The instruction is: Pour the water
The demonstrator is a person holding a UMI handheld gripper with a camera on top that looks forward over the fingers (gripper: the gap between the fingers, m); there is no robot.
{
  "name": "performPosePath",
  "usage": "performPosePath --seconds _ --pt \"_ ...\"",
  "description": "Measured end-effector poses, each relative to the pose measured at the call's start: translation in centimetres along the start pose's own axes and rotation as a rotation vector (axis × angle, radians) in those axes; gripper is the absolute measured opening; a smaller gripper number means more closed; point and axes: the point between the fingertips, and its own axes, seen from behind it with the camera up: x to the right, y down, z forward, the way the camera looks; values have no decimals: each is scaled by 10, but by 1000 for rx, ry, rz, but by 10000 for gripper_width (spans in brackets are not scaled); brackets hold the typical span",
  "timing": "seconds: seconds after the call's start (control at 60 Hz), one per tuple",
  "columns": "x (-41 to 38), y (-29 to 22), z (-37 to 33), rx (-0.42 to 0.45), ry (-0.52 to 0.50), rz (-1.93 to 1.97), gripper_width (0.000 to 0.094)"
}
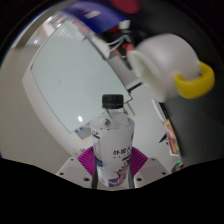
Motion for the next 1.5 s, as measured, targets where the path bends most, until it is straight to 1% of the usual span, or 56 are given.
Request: performPosePath --seconds 0.067,0.15,0.183,0.2,0.267,0.317,0.333,0.35,0.4,0.45,0.483,0.567,0.6,0.7,0.733,0.767,0.867,0.983,1.0,1.033,1.1,1.117,1.133,1.217,1.25,1.283,1.367,1.433,1.5 --pt "-20 16 -3 -45 36 -200 400" --pt "-64 27 -3 -87 73 -572 404" --pt "-83 22 -14 -93 61 -728 402" --pt "-87 26 -5 -88 72 -807 400" --pt "-131 14 -6 -62 81 -1120 400" --pt "-157 -5 -10 -24 107 -1352 400" --pt "-172 -16 -22 -6 104 -1425 401" --pt "-170 -21 -16 11 134 -1502 402" --pt "-182 -46 -21 45 183 -1698 403" --pt "-187 -83 -35 70 246 -1853 403" --pt "-181 -99 -37 82 309 -1932 401" --pt "-157 -158 -54 84 458 -2093 401" --pt "-144 -191 -65 62 517 -2128 401" --pt "-89 -238 -81 14 685 -2108 401" --pt "-75 -263 -87 -2 717 -2103 402" --pt "-64 -274 -93 -19 747 -2101 402" --pt "-37 -297 -98 -55 798 -2062 400" --pt "-17 -311 -109 -63 828 -2010 402" --pt "-14 -312 -112 -66 837 -2010 433" --pt "-17 -312 -110 -48 808 -2026 407" --pt "-15 -310 -114 -45 810 -2035 429" --pt "-16 -310 -114 -41 806 -2035 456" --pt "-15 -310 -114 -41 807 -2032 455" --pt "-15 -311 -115 -44 814 -2010 522" --pt "-15 -312 -116 -51 826 -1999 553" --pt "-15 -315 -121 -54 859 -1985 593" --pt "-20 -312 -132 -48 917 -1974 859" --pt "-28 -299 -144 -54 938 -1970 836" --pt "-41 -285 -163 -44 985 -1968 843"
